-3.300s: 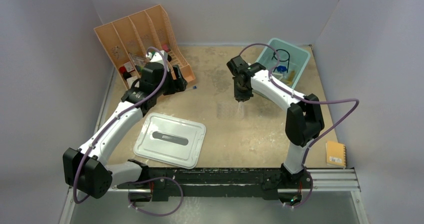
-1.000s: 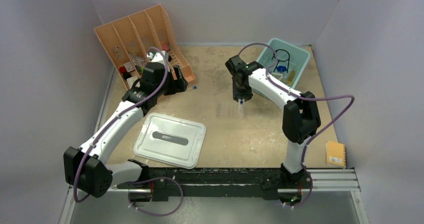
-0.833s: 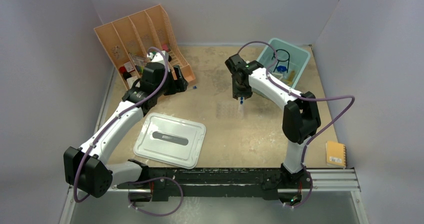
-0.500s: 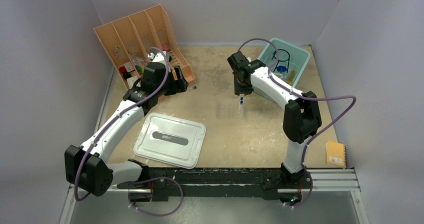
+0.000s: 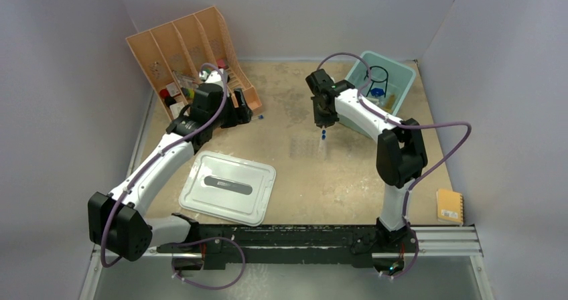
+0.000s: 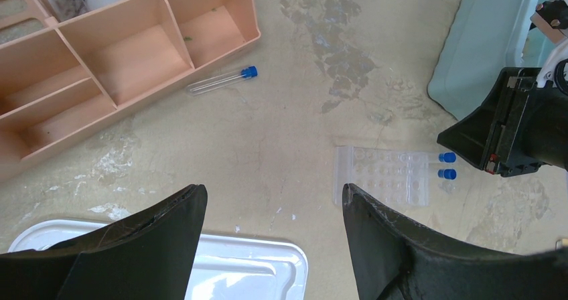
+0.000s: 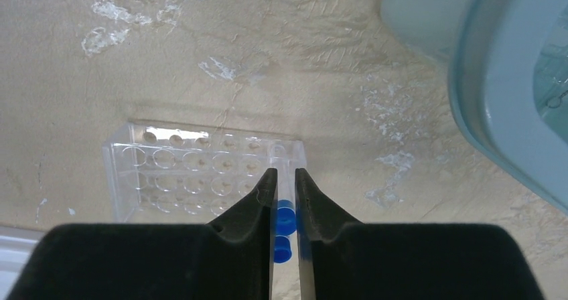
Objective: Organize the chemistry lab equipment
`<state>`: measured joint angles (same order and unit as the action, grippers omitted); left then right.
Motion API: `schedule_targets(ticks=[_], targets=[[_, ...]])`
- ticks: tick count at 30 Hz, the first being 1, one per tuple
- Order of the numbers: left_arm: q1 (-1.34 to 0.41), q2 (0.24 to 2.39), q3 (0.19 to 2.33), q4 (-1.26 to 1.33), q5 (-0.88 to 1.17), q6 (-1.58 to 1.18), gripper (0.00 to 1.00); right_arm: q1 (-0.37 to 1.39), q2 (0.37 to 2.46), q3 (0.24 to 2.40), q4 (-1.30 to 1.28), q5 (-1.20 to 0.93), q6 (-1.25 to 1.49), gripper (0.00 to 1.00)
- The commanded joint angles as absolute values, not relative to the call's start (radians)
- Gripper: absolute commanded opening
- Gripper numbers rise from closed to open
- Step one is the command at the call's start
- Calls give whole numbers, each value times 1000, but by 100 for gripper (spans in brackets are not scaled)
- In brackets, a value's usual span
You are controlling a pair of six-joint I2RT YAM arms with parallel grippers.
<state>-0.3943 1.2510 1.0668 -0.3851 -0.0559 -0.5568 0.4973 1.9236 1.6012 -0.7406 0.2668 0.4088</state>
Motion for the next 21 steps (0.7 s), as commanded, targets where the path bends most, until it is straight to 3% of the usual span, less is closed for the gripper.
schedule_targets(ticks=[1, 21], targets=[[-399, 1252, 1092, -362, -47, -561, 73, 495, 1896, 1604, -750, 224, 404, 16], [-399, 1246, 1079, -357, -43, -572, 73, 492, 1870, 1635, -822, 221, 414, 14]])
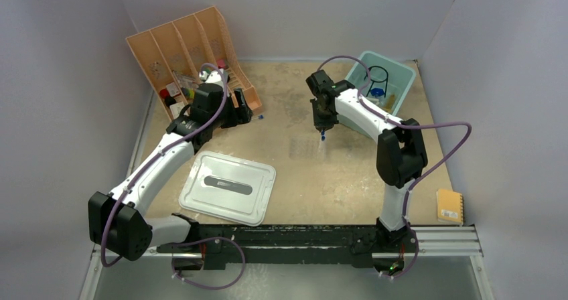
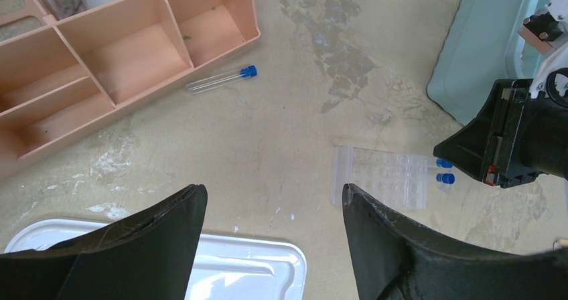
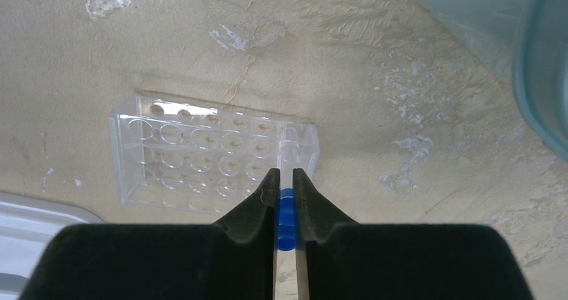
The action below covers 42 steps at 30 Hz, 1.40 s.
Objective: Organize the chemistry lab equipment
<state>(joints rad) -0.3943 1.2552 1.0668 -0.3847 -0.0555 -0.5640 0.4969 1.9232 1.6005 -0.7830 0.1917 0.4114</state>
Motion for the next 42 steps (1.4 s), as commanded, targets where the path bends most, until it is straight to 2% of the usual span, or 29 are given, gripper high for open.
schedule_targets(ticks=[1, 5, 7, 11, 20, 33, 42], targets=[[-399, 1246, 1079, -357, -42, -572, 73, 494, 1870, 1646, -821, 228, 409, 16], [-399, 1247, 1078, -359, -42, -577, 73, 494, 1863, 1684, -770, 238, 377, 29], [-399, 1251, 1081, -362, -45, -580, 73, 494, 1870, 1705, -721, 253, 337, 34], [-399, 1255, 1089, -379, -77, -595, 73, 507, 1906, 1738, -616, 153, 225, 40], [-357, 1270, 1136, -512, -333, -722, 73, 615, 2028, 1791, -353, -65, 42, 62], [-280, 1298, 1124, -523, -270, -817, 72, 651, 2272, 1939, -186, -201, 5, 69], [-272, 1348, 1157, -527, -232, -809, 72, 651, 2372, 2003, -144, -303, -71, 63]])
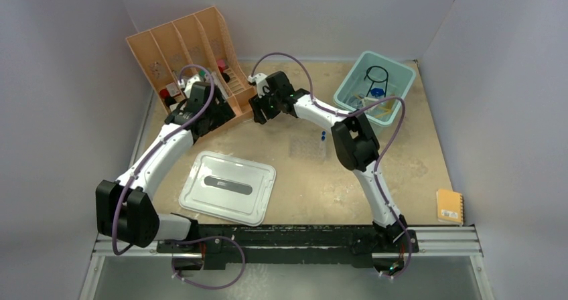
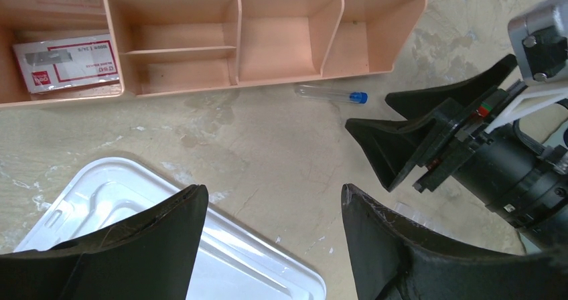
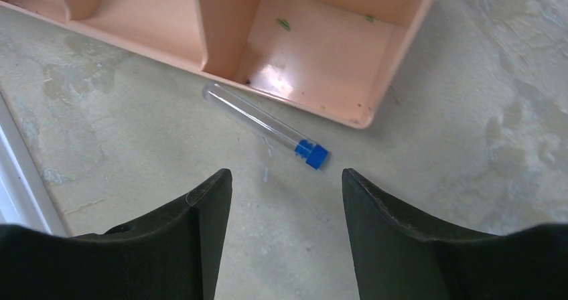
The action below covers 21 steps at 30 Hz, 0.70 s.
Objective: Organize the chemistry lab equipment
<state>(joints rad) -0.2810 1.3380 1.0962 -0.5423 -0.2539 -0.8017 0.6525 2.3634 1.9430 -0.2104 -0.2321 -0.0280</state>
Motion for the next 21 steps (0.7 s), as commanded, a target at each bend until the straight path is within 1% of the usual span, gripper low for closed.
schedule_targets(ticks=[1, 5, 10, 16, 19, 21], targets=[[-270, 1353, 1159, -529, -230, -807, 72, 652, 2383, 2017, -143, -298, -73, 63], [-266, 1367, 1164, -529, -222, -800, 72, 652, 2425, 2061, -140, -290, -101, 64], [-258, 1380, 1166, -526, -213, -799, 71, 652, 2454, 2063, -131, -344, -144, 63], [-252, 1382, 1159, -521, -196, -793, 71, 656, 2479, 2074, -171, -353, -187, 42], [-250, 1378, 1147, -513, -193, -799, 71, 667, 2464, 2046, -201, -356, -236, 38], [-250, 1375, 1137, -508, -191, -803, 71, 678, 2456, 2045, -269, -377, -287, 35]])
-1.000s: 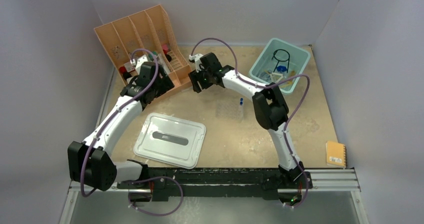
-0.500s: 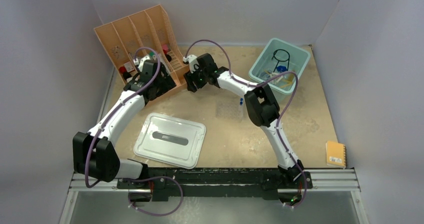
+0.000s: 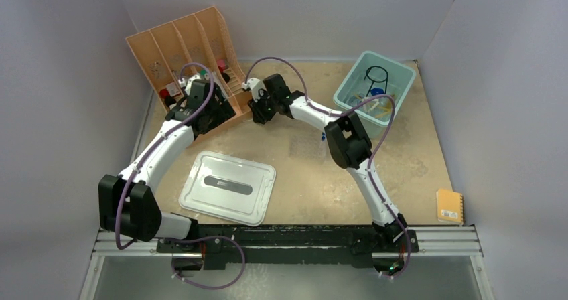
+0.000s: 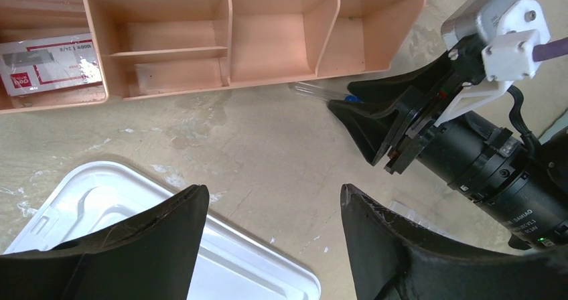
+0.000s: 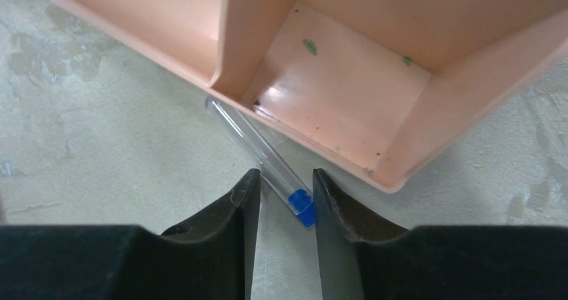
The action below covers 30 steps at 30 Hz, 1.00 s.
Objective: Organize the chemistry lab equipment
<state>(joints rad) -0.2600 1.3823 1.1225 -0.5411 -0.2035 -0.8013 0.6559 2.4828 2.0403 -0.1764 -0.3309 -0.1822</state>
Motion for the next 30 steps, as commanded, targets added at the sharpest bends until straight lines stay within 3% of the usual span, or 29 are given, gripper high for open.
schedule_targets(ticks=[1, 16, 27, 30], targets=[[-249, 1373, 1134, -507, -189, -804, 71, 683, 2450, 2043, -300, -389, -313, 34], [-224, 1350, 1103, -500, -166, -823, 71, 716, 2313, 1862, -421, -365, -420, 9], [-209, 1249, 982, -470, -145, -901, 71, 657, 2090, 1613, -348, -473, -326, 5], [-209, 1241, 948, -429, -83, -926, 77, 644, 2029, 1576, -311, -520, -296, 3]])
